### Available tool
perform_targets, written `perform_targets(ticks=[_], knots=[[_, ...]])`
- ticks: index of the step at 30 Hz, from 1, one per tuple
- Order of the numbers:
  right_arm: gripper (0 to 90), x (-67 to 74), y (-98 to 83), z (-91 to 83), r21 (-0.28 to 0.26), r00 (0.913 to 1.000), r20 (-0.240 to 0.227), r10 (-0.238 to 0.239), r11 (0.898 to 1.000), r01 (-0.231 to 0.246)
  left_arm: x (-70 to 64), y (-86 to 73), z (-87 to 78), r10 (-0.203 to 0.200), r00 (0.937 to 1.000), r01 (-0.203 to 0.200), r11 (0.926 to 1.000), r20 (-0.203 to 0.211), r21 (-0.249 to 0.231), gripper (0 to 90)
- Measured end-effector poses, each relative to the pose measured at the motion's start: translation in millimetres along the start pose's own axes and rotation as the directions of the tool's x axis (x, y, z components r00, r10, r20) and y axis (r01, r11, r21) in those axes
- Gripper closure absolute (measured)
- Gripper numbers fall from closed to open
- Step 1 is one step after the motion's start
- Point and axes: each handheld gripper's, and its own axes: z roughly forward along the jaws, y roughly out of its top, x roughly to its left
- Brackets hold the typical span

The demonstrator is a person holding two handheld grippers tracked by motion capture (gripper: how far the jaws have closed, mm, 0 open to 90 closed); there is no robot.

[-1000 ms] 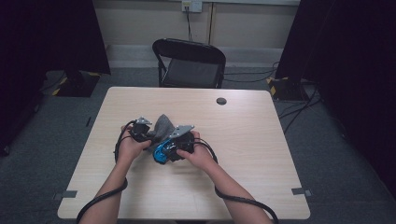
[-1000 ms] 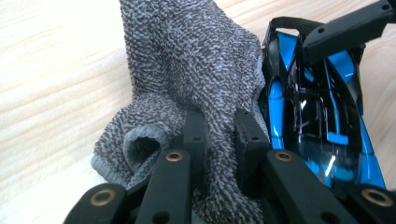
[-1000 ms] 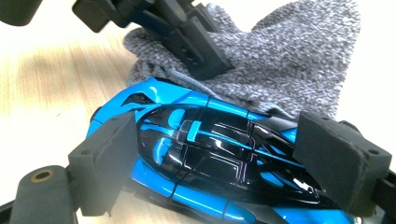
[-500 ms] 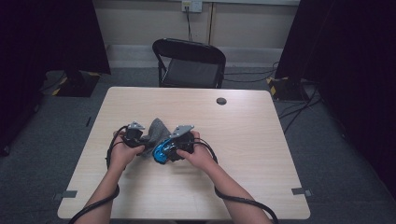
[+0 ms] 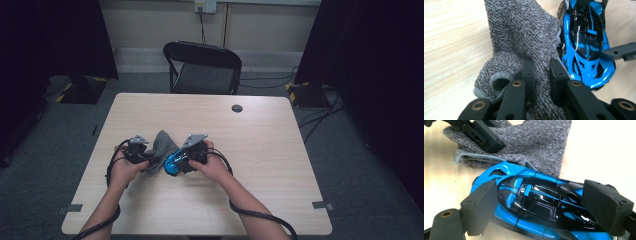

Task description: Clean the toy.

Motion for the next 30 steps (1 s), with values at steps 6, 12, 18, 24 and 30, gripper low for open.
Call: perform_targets(ticks=[6,12,18,24,30], knots=[[13.7,0.0,-0.1,0.0,-0.001,1.0,0.0,-0.001,1.0,0.001,-0.2,-6.3,-6.7,-0.005,1.0,0.005,1.0,0.003,0.003,77.3],[13.7,0.3,0.1,0.1,0.0,1.0,0.0,0.0,1.0,0.0,1.8,-15.5,-15.4,-0.022,0.9995,0.022,0.9997,0.021,0.001,77.4],[13.7,0.1,0.0,0.0,0.0,1.0,0.0,-0.001,1.0,0.001,4.4,-22.8,-27.1,-0.036,0.9989,0.036,0.9994,0.031,0.004,77.5],[13.6,0.9,-0.5,0.1,-0.005,1.0,0.004,0.003,1.0,-0.003,9.7,-25.7,-41.6,-0.048,0.9987,0.048,0.9986,0.016,-0.023,77.4],[13.6,0.4,-0.3,0.1,-0.004,1.0,0.003,-0.001,1.0,0.001,18.0,-10.4,-49.0,-0.064,0.9978,0.063,0.9945,-0.014,-0.084,77.4]])
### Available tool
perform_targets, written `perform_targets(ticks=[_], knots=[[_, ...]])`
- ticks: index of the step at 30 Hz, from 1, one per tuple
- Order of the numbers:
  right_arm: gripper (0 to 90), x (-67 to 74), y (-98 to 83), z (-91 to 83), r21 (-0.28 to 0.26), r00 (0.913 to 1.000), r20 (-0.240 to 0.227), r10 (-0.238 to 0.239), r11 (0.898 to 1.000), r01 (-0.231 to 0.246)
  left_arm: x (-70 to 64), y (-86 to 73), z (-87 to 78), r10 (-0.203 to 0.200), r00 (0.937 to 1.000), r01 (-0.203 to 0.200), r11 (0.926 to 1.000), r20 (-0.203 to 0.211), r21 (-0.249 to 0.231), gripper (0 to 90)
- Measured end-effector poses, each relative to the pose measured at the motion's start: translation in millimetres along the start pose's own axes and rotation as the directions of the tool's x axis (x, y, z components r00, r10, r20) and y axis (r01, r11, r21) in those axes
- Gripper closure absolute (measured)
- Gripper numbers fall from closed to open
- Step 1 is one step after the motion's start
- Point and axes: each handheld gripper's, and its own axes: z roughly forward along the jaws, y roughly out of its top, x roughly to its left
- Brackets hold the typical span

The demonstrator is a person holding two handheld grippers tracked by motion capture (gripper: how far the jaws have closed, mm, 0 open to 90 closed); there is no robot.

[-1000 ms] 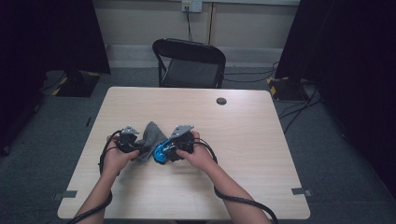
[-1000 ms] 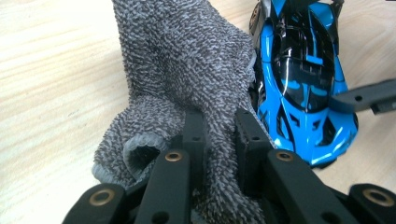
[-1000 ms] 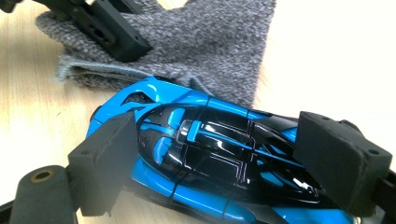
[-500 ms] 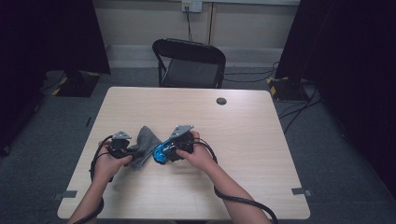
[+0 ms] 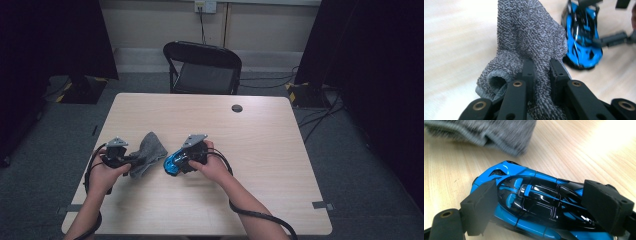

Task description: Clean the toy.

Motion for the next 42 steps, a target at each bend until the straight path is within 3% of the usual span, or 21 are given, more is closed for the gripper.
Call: perform_targets(ticks=[3,8,13,23,26,29,34,37,41,42], knots=[[13.6,0.4,0.0,0.0,0.0,1.0,0.001,0.003,1.0,-0.003,2.8,13.9,3.4,-0.013,0.9999,0.013,0.999,0.001,-0.042,77.1],[13.6,0.5,-0.2,0.0,-0.002,1.0,0.001,0.004,1.0,-0.004,2.3,31.4,18.8,0.006,1.0,-0.006,0.9988,0.0,-0.048,77.0],[13.6,0.1,-0.8,-0.1,-0.006,1.0,0.0,0.0,1.0,0.0,-2.3,51.5,57.4,0.036,0.9993,-0.036,0.999,0.013,-0.027,76.8],[13.6,-0.6,-0.5,-0.1,-0.004,1.0,-0.003,0.004,1.0,-0.004,-13.4,63.9,109.1,0.055,0.9963,-0.056,0.9983,0.067,0.015,76.3],[13.6,-0.7,-0.8,-0.1,-0.005,1.0,-0.003,0.004,1.0,-0.004,-18.0,62.9,117.0,0.06,0.9954,-0.062,0.9979,0.074,0.021,74.3],[13.6,-0.5,-1.0,-0.1,-0.008,1.0,-0.002,0.003,1.0,-0.003,-20.1,62.5,119.3,0.06,0.9967,-0.061,0.9978,0.054,0.024,70.9],[13.6,-0.4,-0.8,0.0,-0.007,1.0,-0.002,0.002,1.0,-0.002,-19.6,66.8,117.2,0.06,0.9981,-0.06,0.9975,0.009,-0.037,57.4],[13.6,-0.3,-0.7,0.0,-0.006,1.0,-0.003,0.003,1.0,-0.003,-19.3,68.9,119.6,0.036,0.9992,-0.037,0.9975,-0.015,-0.06,49.6],[13.6,-0.3,-0.6,0.0,-0.006,1.0,-0.003,0.005,1.0,-0.005,-21.9,68.5,127.8,0.019,0.9997,-0.02,0.9985,-0.014,-0.051,51.7],[13.6,-0.3,-0.6,0.0,-0.005,1.0,-0.003,0.005,1.0,-0.005,-22.6,68.1,130.5,0.018,0.9998,-0.018,0.9989,-0.011,-0.044,55.8]])
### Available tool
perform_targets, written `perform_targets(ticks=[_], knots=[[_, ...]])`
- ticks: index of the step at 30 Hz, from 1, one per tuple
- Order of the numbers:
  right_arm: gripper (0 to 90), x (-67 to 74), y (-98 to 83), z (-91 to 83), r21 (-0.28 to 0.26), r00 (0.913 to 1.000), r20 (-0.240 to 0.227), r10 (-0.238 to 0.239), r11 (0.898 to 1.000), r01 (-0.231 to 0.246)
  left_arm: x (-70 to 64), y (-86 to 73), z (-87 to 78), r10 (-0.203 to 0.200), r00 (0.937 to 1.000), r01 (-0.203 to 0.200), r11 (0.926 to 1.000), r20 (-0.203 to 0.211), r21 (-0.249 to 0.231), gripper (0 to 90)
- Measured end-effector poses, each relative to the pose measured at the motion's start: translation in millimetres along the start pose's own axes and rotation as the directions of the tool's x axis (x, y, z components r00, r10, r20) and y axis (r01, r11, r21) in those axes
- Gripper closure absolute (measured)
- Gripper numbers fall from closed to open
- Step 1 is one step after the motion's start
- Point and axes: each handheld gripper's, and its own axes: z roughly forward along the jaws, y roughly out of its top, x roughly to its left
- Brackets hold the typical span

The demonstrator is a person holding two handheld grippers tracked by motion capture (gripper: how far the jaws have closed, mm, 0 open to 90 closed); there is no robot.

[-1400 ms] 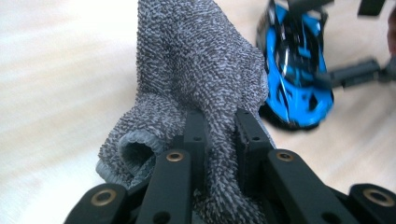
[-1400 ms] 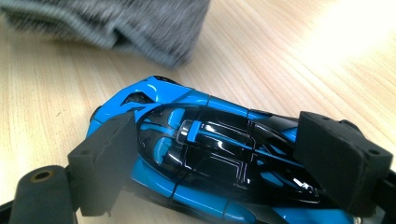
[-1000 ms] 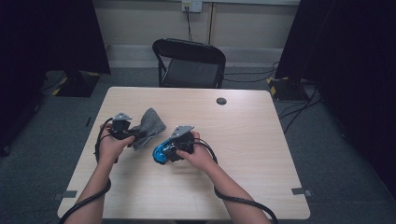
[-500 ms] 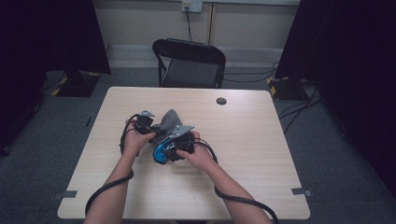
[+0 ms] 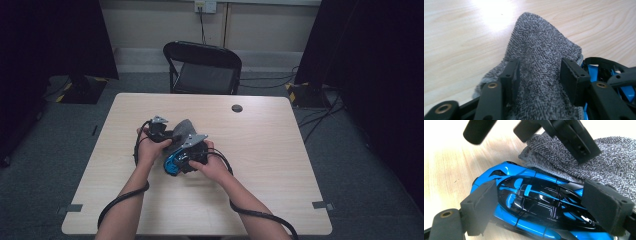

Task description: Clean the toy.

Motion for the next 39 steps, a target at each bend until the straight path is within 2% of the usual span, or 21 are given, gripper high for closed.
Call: perform_targets(ticks=[2,3,8,10,11,13,22,23,26,27,28,39], knots=[[13.6,-0.1,0.4,0.1,0.001,1.0,-0.002,-0.001,1.0,0.001,-1.1,-0.8,3.0,0.001,1.0,-0.001,1.0,-0.007,0.005,59.7],[13.6,-0.2,0.4,0.0,0.003,1.0,-0.001,-0.001,1.0,0.001,-2.6,-2.5,7.5,0.003,1.0,-0.003,0.9997,-0.001,0.024,62.5],[13.6,-0.2,0.7,0.1,0.005,1.0,-0.001,0.0,1.0,0.0,-5.0,-4.3,12.0,0.026,0.9996,-0.027,0.9995,0.014,0.018,70.1],[13.6,-0.2,0.8,0.2,0.005,1.0,-0.001,0.0,1.0,0.0,-7.6,-2.6,13.1,0.078,0.9967,-0.078,0.9964,0.024,0.032,74.5],[13.6,-0.3,0.7,0.1,0.005,1.0,-0.001,0.001,1.0,-0.001,-10.6,-1.0,14.6,0.113,0.993,-0.114,0.9928,0.032,0.035,76.8],[13.6,-0.3,0.7,0.1,0.006,1.0,-0.001,0.001,1.0,-0.001,-13.0,0.3,14.4,0.146,0.9886,-0.148,0.9882,0.038,0.041,77.7],[13.6,-0.4,0.3,0.0,0.003,1.0,-0.001,-0.001,1.0,0.001,-11.4,-3.2,6.0,0.149,0.9874,-0.152,0.9874,0.053,0.045,78.5],[13.6,-0.3,0.3,0.1,0.002,1.0,-0.001,-0.001,1.0,0.001,-9.2,-4.3,2.5,0.171,0.9837,-0.174,0.9835,0.057,0.051,78.6],[13.6,-0.1,0.3,0.1,0.002,1.0,0.0,-0.001,1.0,0.001,-6.8,-8.1,-1.4,0.141,0.9879,-0.144,0.9888,0.064,0.04,78.5],[13.6,-0.1,0.3,0.1,0.002,1.0,0.0,-0.001,1.0,0.001,-5.5,-8.8,-2.8,0.147,0.9869,-0.15,0.9877,0.068,0.044,78.5],[13.6,0.0,0.4,0.1,0.002,1.0,0.0,-0.001,1.0,0.001,-4.9,-10.5,-4.6,0.135,0.9888,-0.137,0.9898,0.065,0.039,78.5],[13.6,0.4,0.4,0.1,0.003,1.0,0.001,-0.001,1.0,0.001,1.5,-19.9,-19.1,0.124,0.99,-0.127,0.991,0.068,0.043,78.5]])
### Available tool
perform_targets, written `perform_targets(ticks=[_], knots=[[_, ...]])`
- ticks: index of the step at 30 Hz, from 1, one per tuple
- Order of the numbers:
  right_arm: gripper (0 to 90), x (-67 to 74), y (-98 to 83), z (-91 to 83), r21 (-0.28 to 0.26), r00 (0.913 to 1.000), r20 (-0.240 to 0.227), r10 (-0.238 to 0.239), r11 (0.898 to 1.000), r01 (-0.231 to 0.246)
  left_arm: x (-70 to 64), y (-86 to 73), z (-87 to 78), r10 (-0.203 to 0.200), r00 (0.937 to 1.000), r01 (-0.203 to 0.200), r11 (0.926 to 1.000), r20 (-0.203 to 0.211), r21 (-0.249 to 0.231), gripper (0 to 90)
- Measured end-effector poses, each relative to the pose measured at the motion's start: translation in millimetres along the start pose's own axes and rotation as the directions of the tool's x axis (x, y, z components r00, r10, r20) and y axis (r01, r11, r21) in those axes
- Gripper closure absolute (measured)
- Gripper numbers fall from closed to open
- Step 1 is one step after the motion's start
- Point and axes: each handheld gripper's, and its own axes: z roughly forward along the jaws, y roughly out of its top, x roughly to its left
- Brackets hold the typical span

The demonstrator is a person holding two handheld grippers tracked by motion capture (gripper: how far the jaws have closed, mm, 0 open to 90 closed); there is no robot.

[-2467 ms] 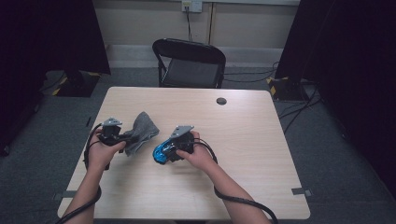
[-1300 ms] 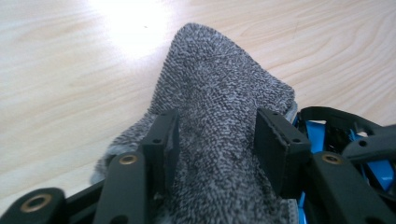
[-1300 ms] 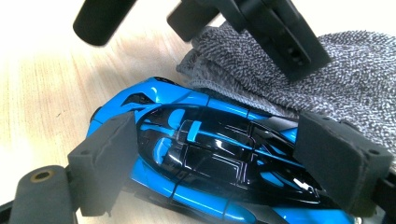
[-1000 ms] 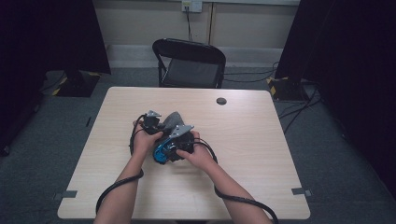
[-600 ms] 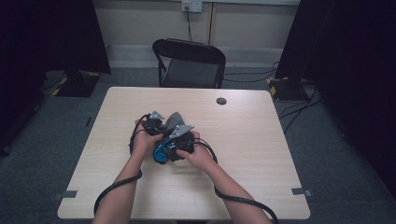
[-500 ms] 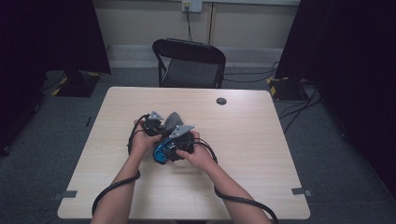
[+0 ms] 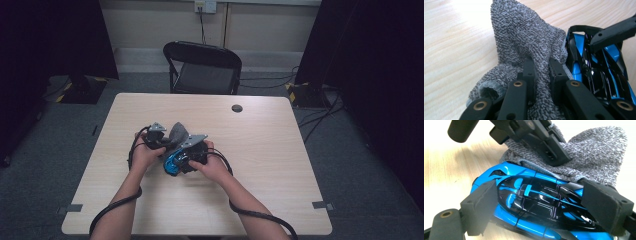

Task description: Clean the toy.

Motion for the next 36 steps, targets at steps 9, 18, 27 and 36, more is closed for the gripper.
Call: perform_targets(ticks=[9,18,27,36], knots=[[13.5,0.6,0.3,-0.1,0.004,1.0,0.004,-0.001,1.0,0.001,-0.7,-13.0,-17.5,-0.035,0.9992,0.035,0.9994,-0.017,0.002,78.3],[13.0,0.8,1.1,0.2,0.011,1.0,0.007,-0.003,1.0,0.003,0.6,-29.2,-37.3,-0.062,0.9978,0.062,0.9981,-0.023,0.003,78.4],[12.8,2.3,2.1,0.8,0.016,0.9999,0.01,0.002,1.0,-0.003,-3.9,-43.0,-55.3,-0.053,0.9983,0.054,0.9985,-0.022,0.006,78.2],[12.8,2.3,2.3,0.8,0.018,1.0,0.01,0.0,1.0,0.0,-3.9,-53.2,-69.7,-0.055,0.9983,0.056,0.9982,-0.021,0.023,78.2]])
